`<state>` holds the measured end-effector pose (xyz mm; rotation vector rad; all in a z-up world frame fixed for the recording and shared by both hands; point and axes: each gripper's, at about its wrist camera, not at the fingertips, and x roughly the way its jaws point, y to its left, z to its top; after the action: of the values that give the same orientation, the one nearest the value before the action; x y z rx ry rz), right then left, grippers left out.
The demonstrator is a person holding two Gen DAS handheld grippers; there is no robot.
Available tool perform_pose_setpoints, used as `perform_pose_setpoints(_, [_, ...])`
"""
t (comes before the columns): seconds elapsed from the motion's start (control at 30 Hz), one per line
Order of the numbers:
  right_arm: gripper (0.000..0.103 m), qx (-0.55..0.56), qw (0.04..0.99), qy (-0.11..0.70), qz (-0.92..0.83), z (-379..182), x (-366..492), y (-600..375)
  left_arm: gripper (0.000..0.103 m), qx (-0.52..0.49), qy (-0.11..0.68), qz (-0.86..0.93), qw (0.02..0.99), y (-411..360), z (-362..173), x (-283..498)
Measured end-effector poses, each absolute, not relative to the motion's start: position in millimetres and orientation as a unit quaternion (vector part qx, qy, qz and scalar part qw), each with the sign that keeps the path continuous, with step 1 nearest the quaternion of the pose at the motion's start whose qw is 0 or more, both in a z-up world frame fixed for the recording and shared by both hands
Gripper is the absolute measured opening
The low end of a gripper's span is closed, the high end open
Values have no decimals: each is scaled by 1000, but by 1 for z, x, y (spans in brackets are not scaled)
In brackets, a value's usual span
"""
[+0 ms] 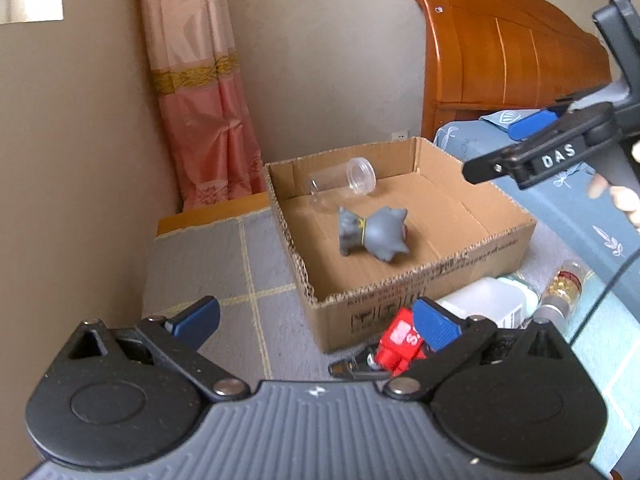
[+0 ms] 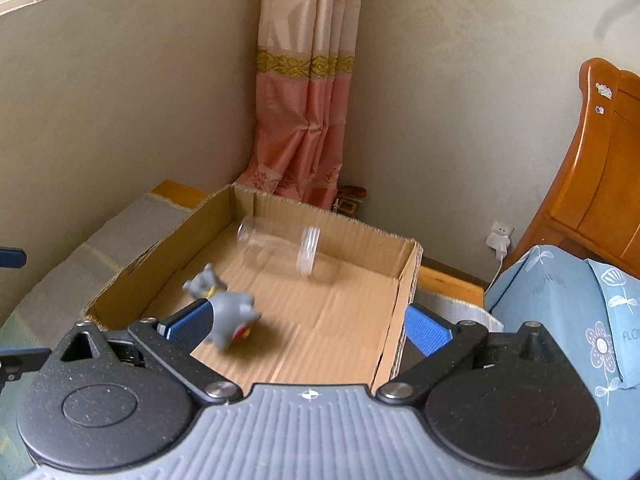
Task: Organize rigid objects
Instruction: 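Move the left tool back to the red and black toy train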
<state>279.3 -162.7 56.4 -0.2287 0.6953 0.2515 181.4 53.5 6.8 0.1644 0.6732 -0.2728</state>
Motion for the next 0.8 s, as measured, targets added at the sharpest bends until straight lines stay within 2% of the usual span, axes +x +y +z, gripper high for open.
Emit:
perform_pose_setpoints(0.23, [103,-94,923,356,111,48,247,-161,102,105,312,-104,939,49,-2,153])
perform_pose_setpoints(0.4, [103,-76,916,380,106,21,220,-153,102,114,324,-82,936,44,-18,139])
perform_pose_setpoints(0.6, [103,-70,901,417,102,-16,206,-135,102,87,349,-61,931,45,-34,126])
perform_pose_setpoints(0.8, [103,-70,900,424,73,-29,202,-132,102,71,348,-69,932,47,-35,117])
